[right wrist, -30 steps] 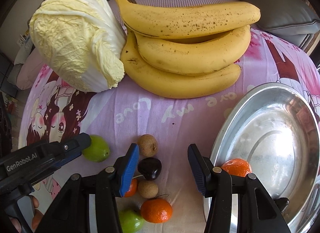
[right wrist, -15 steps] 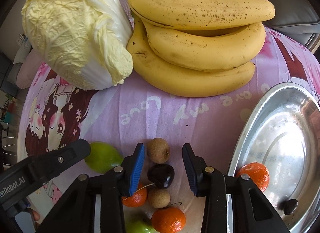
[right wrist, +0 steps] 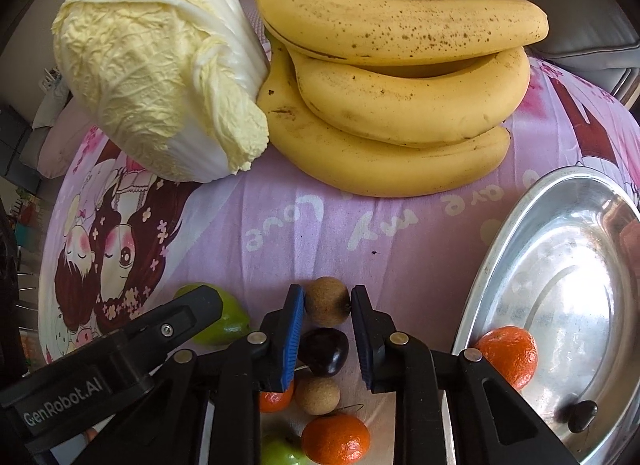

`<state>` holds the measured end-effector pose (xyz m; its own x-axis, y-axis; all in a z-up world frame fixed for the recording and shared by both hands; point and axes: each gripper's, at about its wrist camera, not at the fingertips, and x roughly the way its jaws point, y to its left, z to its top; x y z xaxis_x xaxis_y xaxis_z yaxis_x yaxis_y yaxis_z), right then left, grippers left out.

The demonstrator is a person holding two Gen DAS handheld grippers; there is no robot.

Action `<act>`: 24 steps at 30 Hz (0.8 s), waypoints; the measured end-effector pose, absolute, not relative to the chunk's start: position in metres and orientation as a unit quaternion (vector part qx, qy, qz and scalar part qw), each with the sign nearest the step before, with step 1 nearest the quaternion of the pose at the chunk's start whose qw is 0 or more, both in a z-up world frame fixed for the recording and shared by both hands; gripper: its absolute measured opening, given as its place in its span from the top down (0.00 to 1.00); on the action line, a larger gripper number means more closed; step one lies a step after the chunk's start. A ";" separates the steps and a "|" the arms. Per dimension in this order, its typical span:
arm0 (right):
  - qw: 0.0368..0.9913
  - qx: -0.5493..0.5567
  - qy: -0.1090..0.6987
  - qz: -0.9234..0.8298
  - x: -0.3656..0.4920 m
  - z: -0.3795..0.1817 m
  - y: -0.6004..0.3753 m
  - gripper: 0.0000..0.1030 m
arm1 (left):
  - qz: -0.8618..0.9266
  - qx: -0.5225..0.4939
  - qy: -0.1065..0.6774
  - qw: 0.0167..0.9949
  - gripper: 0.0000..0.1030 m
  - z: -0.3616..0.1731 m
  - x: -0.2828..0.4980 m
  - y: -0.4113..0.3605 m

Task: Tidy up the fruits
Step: 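Grasp a green mango with the left tool while the right tool grasps a kiwi, then carry both fruits over the steel bowl and open both tools to drop them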

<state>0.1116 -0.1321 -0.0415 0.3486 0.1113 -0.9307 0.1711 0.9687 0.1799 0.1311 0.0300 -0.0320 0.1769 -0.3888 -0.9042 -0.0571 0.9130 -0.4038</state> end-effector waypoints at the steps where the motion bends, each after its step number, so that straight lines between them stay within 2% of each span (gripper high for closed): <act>1: 0.812 0.123 0.570 -0.018 0.112 -0.038 -0.133 0.75 | -0.115 -0.178 0.629 0.748 0.49 -0.031 0.133 0.027; 3: 0.813 0.123 0.568 -0.018 0.113 -0.033 -0.134 0.75 | -0.116 -0.173 0.626 0.752 0.61 -0.028 0.134 0.025; 7: 0.819 0.122 0.560 -0.018 0.109 -0.024 -0.137 0.75 | -0.120 -0.179 0.620 0.754 0.65 -0.026 0.135 0.022; 11: 0.822 0.123 0.555 -0.018 0.106 -0.019 -0.139 0.75 | -0.117 -0.190 0.626 0.747 0.63 -0.032 0.140 0.019; 13: 0.824 0.121 0.553 -0.018 0.105 -0.018 -0.136 0.75 | -0.118 -0.189 0.634 0.741 0.53 -0.038 0.141 0.016; 14: 0.824 0.121 0.553 -0.018 0.105 -0.018 -0.136 0.75 | -0.117 -0.187 0.637 0.738 0.52 -0.043 0.140 0.015; 20: 0.821 0.125 0.556 -0.025 0.103 -0.021 -0.144 0.75 | -0.123 -0.193 0.646 0.728 0.52 -0.057 0.141 0.005; 24: 0.823 0.129 0.552 -0.022 0.100 -0.017 -0.145 0.75 | -0.131 -0.199 0.630 0.739 0.53 -0.046 0.135 0.009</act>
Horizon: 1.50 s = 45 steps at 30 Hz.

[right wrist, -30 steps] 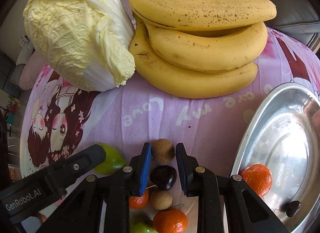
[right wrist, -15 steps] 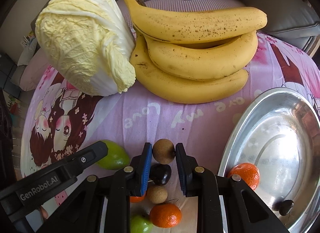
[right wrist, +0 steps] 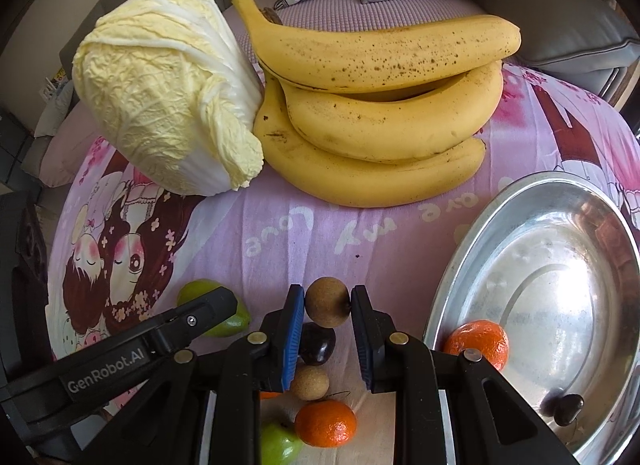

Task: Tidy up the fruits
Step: 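Carry both fruits over the steel bowl and open both tools to drop them, then move both open tools back to the fruit cluster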

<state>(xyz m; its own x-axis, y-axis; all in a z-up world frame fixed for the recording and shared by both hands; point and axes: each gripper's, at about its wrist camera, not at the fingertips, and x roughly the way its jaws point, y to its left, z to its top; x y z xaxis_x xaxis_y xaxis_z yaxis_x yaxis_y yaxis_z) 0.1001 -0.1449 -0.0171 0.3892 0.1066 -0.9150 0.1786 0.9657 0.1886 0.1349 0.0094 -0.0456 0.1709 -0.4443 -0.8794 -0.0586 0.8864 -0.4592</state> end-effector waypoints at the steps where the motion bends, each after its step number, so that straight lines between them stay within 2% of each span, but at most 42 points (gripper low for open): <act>1: 0.826 0.128 0.549 -0.021 0.099 -0.014 -0.144 0.75 | -0.133 -0.201 0.626 0.742 0.54 -0.042 0.134 0.010; 12: 0.832 0.149 0.534 -0.039 0.078 0.012 -0.174 0.75 | -0.166 -0.189 0.602 0.758 0.54 -0.013 0.129 -0.006; 18: 0.819 0.163 0.540 -0.104 0.062 0.010 -0.219 0.75 | -0.202 -0.150 0.599 0.760 0.54 0.005 0.114 -0.047; 28: 0.786 0.196 0.551 -0.200 0.024 0.000 -0.299 0.75 | -0.274 -0.079 0.615 0.735 0.54 0.006 0.076 -0.129; 41: 0.763 0.240 0.560 -0.215 0.011 -0.011 -0.337 0.74 | -0.291 -0.039 0.628 0.721 0.54 0.006 0.054 -0.146; 43: 0.765 0.241 0.558 -0.212 0.009 -0.008 -0.334 0.70 | -0.289 -0.042 0.625 0.723 0.54 0.011 0.055 -0.142; 44: 0.766 0.239 0.559 -0.210 0.009 -0.008 -0.333 0.63 | -0.287 -0.044 0.625 0.725 0.54 0.013 0.056 -0.138; 45: 0.766 0.238 0.559 -0.210 0.009 -0.007 -0.333 0.50 | -0.282 -0.044 0.623 0.728 0.54 0.015 0.058 -0.135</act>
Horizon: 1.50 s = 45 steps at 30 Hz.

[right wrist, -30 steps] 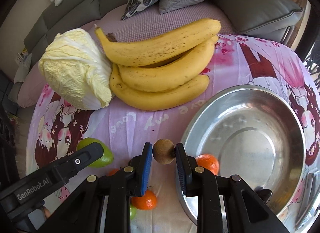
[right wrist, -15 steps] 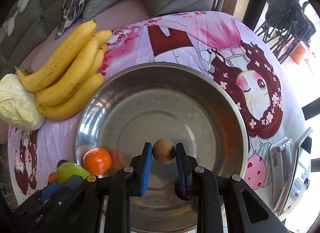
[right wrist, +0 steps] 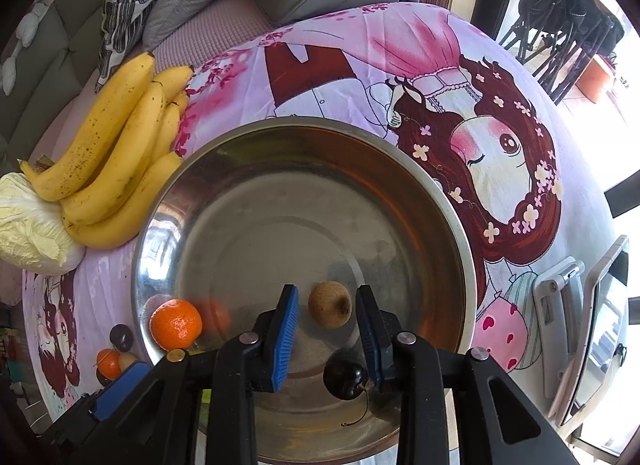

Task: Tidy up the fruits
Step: 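Move both open tools back to the fruit cluster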

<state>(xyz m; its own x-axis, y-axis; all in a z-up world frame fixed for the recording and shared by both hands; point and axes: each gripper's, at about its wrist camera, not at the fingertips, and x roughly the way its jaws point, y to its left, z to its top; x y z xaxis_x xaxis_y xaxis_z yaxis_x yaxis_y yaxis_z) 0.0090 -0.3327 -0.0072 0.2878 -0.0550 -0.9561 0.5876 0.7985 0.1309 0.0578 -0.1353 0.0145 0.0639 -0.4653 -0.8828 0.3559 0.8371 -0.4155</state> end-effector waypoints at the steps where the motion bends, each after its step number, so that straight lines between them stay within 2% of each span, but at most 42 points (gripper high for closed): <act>1: 0.767 0.236 0.559 -0.210 0.009 -0.006 -0.332 0.43 | -0.276 -0.044 0.621 0.732 0.54 0.016 0.059 -0.132; 2: 0.768 0.233 0.558 -0.212 0.010 -0.006 -0.330 0.38 | -0.269 -0.043 0.619 0.737 0.54 0.018 0.061 -0.128; 5: 0.771 0.227 0.557 -0.210 0.012 -0.002 -0.325 0.38 | -0.238 -0.042 0.613 0.752 0.46 0.021 0.069 -0.112; 13: 0.765 0.220 0.577 -0.181 0.024 -0.012 -0.311 0.32 | -0.124 -0.028 0.601 0.789 0.15 0.010 0.094 -0.057; 16: 0.768 0.210 0.581 -0.170 0.027 -0.013 -0.304 0.22 | -0.087 -0.024 0.587 0.805 0.08 0.009 0.099 -0.038; 24: 0.779 0.207 0.571 -0.156 0.028 -0.005 -0.294 0.21 | -0.061 -0.052 0.587 0.806 0.07 0.009 0.107 0.006; 37: 0.792 0.198 0.562 -0.134 0.029 0.006 -0.275 0.17 | -0.007 -0.094 0.537 0.838 0.07 0.045 0.105 0.089; 45: 0.803 0.182 0.559 -0.091 0.042 0.013 -0.240 0.17 | -0.006 -0.119 0.542 0.832 0.07 0.040 0.104 0.115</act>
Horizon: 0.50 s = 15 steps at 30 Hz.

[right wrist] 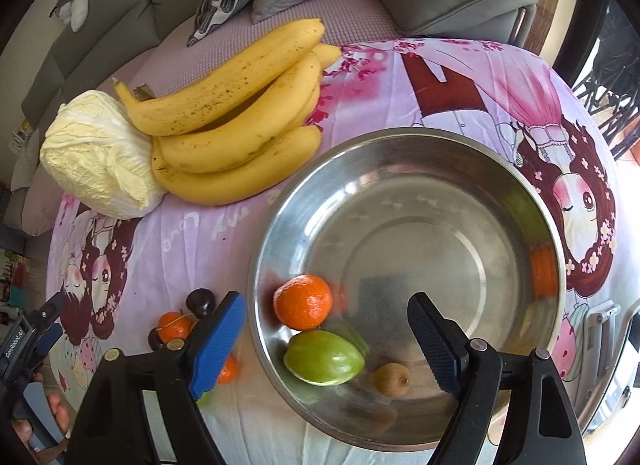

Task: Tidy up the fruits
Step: 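Move both open tools back to the fruit cluster, then grasp a dark plum with the left tool while the right tool grasps a cherry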

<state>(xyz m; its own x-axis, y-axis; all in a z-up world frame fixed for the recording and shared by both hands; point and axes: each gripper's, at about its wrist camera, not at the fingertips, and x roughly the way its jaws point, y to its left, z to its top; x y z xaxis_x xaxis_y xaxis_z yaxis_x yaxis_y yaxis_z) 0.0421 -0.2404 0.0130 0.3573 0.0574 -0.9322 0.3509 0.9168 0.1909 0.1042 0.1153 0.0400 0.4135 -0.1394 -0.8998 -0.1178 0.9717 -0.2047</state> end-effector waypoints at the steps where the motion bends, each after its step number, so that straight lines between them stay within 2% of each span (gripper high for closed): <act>1: 0.805 0.179 0.560 -0.085 0.046 0.014 -0.234 0.17 | -0.008 -0.119 0.542 0.832 0.07 0.040 0.104 0.116; 15: 0.805 0.151 0.573 -0.008 0.092 0.007 -0.152 0.17 | -0.034 -0.136 0.584 0.800 0.07 0.022 0.103 0.108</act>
